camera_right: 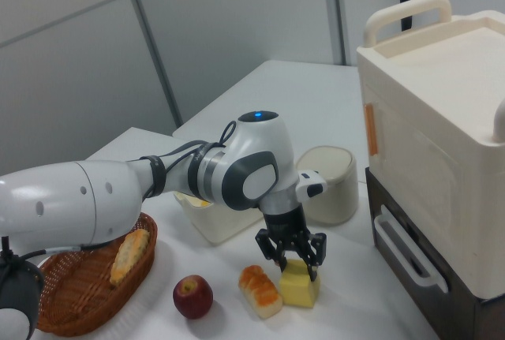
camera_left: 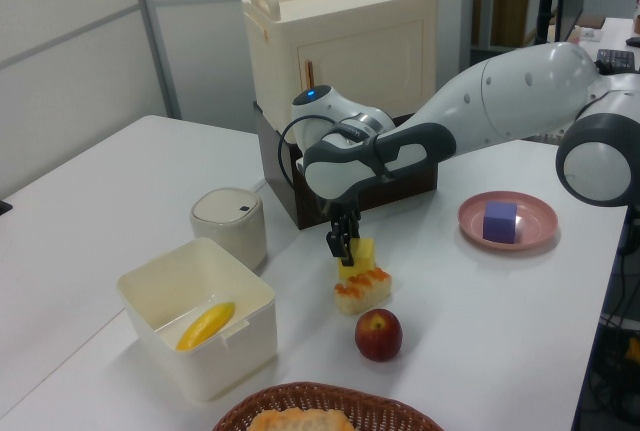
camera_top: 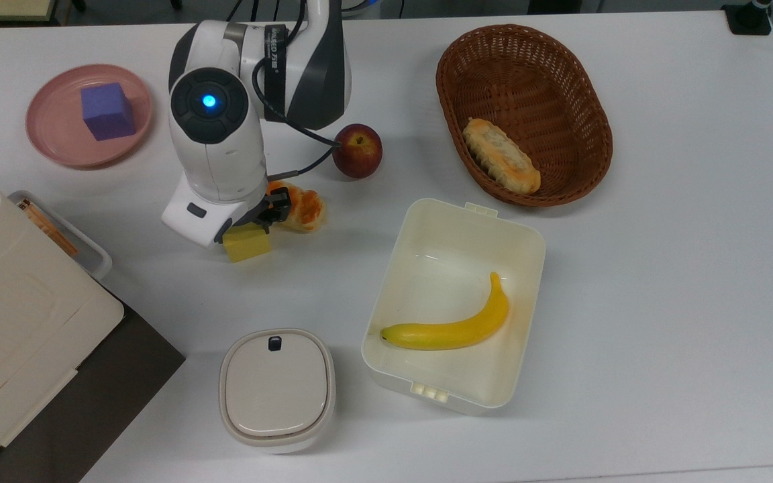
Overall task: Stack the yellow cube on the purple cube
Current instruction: 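Close the gripper on the yellow cube and lift it, then carry the yellow cube over the purple cube on the pink plate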
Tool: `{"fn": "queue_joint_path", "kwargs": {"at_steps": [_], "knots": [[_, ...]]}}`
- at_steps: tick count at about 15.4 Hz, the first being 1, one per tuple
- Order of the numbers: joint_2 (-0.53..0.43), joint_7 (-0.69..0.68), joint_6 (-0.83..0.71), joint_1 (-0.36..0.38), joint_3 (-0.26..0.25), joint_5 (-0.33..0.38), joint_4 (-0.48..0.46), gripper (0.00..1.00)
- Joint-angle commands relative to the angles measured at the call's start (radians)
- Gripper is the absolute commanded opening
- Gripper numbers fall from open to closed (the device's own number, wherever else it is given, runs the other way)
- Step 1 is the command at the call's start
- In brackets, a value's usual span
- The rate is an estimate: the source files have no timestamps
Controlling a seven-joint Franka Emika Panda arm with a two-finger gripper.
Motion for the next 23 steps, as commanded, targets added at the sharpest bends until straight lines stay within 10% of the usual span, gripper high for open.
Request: {"fn": "queue_joint_path", "kwargs": {"at_steps": [1,9,19,23], "knots": [[-0.101,0.01,-0.056,-0.004,-0.014,-0.008,-0.029,0.02],[-0.25,-0.094,-0.341,-0.206,-0.019,-0.019,-0.028,0.02],[-0.256,-0.183,-0.342,-0.338,-0.02,-0.017,-0.059,0.03],[-0.403,-0.24,-0.147,-0.392,-0.017,-0.002,-0.285,0.03]]}}
